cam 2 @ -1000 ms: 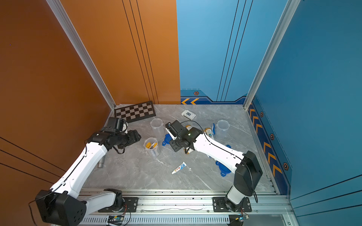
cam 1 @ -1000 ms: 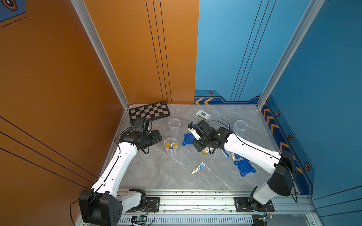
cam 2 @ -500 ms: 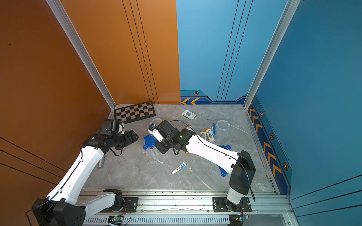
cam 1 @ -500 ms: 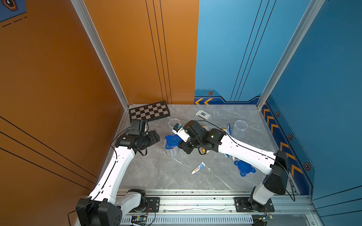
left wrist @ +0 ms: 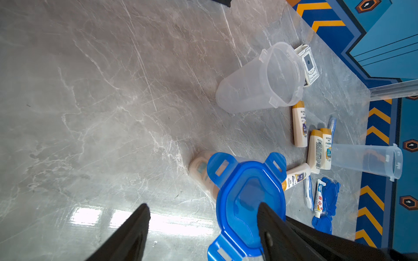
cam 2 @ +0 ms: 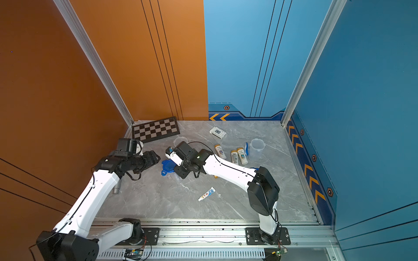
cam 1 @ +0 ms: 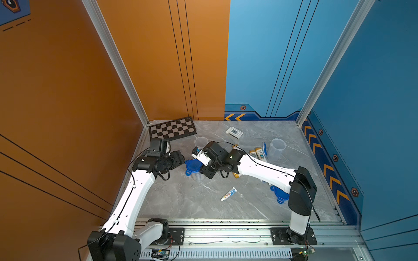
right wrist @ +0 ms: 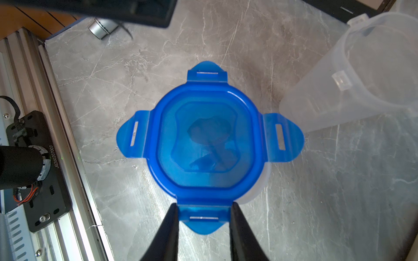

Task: Pack away toiletry kits
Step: Close the lid on the container.

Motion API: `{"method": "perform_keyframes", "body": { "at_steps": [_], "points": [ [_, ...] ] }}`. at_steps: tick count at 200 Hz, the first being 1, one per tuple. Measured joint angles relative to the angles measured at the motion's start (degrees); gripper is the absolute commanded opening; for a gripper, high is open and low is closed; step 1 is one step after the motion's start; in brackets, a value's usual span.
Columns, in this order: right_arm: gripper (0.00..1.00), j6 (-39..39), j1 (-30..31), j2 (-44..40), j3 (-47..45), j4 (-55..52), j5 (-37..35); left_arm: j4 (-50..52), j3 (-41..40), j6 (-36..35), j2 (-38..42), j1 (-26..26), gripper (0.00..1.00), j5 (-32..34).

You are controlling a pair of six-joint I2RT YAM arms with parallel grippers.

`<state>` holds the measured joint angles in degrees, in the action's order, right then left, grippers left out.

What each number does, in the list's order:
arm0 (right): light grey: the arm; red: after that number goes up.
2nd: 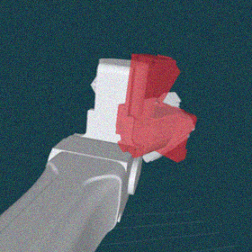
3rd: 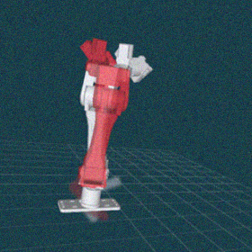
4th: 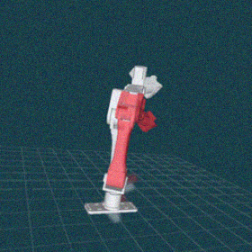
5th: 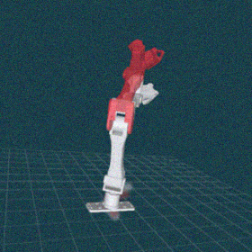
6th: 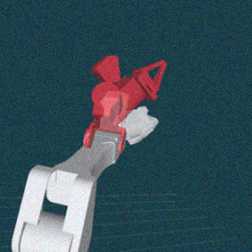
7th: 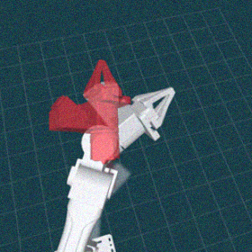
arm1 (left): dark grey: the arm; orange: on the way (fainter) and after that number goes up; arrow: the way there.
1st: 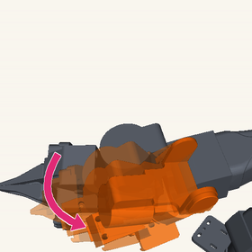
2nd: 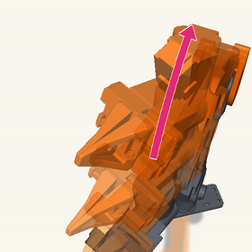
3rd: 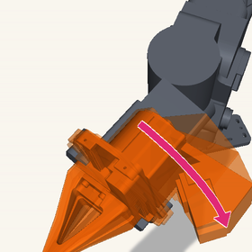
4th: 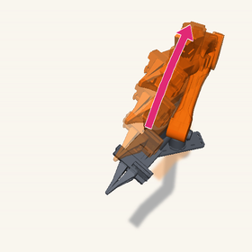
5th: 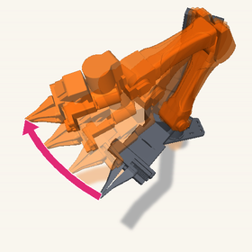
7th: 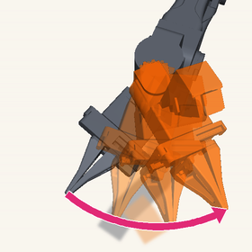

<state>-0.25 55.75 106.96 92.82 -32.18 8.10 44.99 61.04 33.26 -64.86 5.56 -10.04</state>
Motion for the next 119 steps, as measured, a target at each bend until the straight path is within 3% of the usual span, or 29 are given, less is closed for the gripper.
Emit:
{"method": "perform_keyframes", "body": {
  "at_steps": [119],
  "points": [
    [0.07, -0.44, 0.0, -0.13, -1.92, -0.2, -1.88, -0.28, 0.74, -2.01, -9.77, 7.78, 0.75, -1.46]
  ]
}}
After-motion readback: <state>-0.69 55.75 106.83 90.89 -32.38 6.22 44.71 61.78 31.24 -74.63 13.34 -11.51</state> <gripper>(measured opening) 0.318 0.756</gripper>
